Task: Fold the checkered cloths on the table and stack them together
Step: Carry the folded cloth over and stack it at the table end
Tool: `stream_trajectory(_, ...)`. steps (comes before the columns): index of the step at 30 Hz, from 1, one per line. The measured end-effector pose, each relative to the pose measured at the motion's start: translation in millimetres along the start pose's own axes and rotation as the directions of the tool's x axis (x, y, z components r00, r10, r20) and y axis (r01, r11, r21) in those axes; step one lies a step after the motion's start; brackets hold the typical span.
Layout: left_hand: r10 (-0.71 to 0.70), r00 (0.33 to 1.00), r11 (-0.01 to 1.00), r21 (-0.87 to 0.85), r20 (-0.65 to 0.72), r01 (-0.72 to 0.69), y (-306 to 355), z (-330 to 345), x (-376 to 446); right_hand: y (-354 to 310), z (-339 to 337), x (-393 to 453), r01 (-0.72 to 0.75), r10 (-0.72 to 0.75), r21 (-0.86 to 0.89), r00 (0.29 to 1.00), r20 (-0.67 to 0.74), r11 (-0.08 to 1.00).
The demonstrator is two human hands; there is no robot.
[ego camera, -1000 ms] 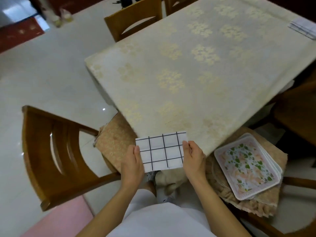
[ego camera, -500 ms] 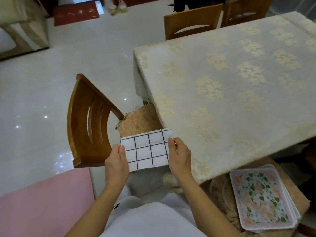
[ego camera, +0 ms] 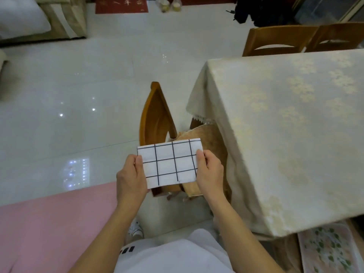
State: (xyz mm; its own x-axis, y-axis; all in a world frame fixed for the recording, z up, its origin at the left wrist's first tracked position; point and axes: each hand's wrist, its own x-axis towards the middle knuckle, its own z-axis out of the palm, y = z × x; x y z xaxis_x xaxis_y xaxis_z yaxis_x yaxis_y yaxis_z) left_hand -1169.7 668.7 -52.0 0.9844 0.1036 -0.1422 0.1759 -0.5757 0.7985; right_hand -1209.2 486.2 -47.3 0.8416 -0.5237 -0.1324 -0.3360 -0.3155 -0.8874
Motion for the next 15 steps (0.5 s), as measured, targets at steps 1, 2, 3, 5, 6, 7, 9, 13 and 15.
stream_trajectory(1,-0.023,1.000,1.000,-0.019,0.016,0.024,-5.2,-14.4,12.6,-11.6,15.5,-1.5,-0.007,0.007,-0.001,1.000,0.002,1.000)
stream_trajectory(2,-0.036,0.999,0.999,-0.034,0.033,0.038,-10.7,-28.0,26.4,-24.2,30.9,-1.7,-0.012,0.012,0.000,1.000,0.005,1.000)
stream_trajectory(3,-0.039,0.998,0.998,-0.043,0.046,0.041,-16.4,-40.6,40.6,-35.4,47.1,-0.4,-0.017,0.017,-0.001,1.000,0.003,1.000)
stream_trajectory(5,-0.039,0.997,0.997,-0.060,0.059,0.043,-28.7,-63.0,68.4,-52.8,80.0,4.7,-0.028,0.028,0.002,0.999,-0.015,1.000)
stream_trajectory(6,-0.036,0.997,0.997,-0.071,0.061,0.040,-35.3,-73.3,81.7,-60.2,96.1,7.8,-0.040,0.040,0.005,0.999,-0.018,0.999)
stream_trajectory(7,-0.034,0.998,0.996,-0.080,0.061,0.039,-41.0,-83.2,93.4,-65.2,111.5,10.6,-0.051,0.051,0.001,0.999,-0.016,0.999)
stream_trajectory(9,-0.040,0.997,0.995,-0.089,0.059,0.046,-52.4,-102.3,115.1,-75.1,140.3,15.8,-0.059,0.059,0.001,0.998,-0.020,0.998)
stream_trajectory(13,-0.058,0.995,0.992,-0.110,0.079,0.066,-66.6,-131.5,148.8,-92.0,179.9,23.5,-0.043,0.043,-0.001,0.998,-0.047,0.999)
stream_trajectory(15,-0.054,0.995,0.992,-0.107,0.089,0.064,-68.4,-140.5,164.4,-97.7,192.8,29.8,-0.039,0.040,0.003,0.998,-0.038,0.999)
